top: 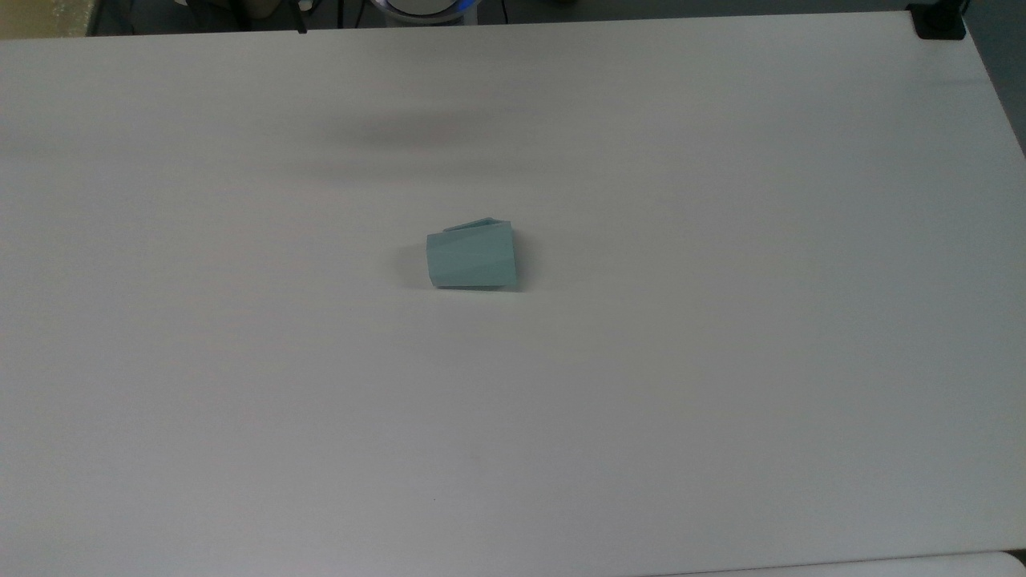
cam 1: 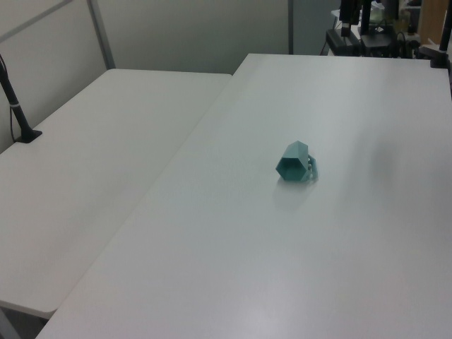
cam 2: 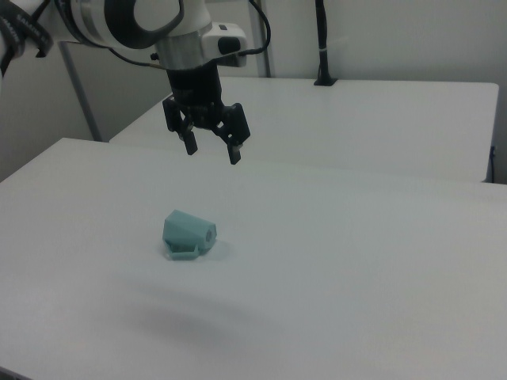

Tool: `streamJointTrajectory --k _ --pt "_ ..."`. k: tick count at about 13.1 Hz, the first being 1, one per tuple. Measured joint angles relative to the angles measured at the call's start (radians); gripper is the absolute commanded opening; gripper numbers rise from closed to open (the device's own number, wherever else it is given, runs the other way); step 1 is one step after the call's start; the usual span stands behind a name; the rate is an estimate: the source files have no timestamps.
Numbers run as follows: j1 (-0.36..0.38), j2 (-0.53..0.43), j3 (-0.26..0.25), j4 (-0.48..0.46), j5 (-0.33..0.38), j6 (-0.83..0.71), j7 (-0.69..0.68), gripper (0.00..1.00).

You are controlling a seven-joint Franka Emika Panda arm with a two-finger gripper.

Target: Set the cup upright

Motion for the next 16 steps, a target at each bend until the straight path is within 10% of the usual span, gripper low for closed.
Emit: streamJointTrajectory --k 8,16 --pt "0.123 0.057 0.014 0.0 -0.017 0.004 0.13 1.0" --pt "0.408 0.185 0.023 0.005 -0.311 0.046 0.465 1.0"
